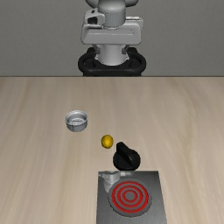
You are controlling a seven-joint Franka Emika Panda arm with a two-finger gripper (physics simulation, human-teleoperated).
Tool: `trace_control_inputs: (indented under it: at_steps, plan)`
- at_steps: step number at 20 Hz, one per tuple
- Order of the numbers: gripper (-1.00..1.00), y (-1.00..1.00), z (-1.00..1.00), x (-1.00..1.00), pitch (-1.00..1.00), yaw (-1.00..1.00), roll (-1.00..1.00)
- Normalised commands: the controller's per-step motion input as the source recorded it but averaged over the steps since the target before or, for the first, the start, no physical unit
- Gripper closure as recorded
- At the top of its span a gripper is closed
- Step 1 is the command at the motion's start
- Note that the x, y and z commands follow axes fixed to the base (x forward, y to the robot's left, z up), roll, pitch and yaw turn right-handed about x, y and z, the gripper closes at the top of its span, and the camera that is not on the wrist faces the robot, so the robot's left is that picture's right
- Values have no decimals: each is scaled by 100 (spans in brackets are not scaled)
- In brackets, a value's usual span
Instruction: Pick up the lemon and place it on the ramekin with the stove turned on
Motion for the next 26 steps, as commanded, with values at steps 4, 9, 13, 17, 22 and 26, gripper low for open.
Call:
trace_control_inputs:
  at_steps: [4, 9, 13, 17, 22, 26]
  plan:
    - [-100, 0, 0, 100, 0, 0, 0]
    - [-100, 0, 0, 0, 0, -31, 0]
    - [-100, 0, 0, 0, 0, -45, 0]
    - [-100, 0, 0, 0, 0, -45, 0]
    - [-100, 0, 0, 0, 0, -45, 0]
    - [-100, 0, 0, 0, 0, -51, 0]
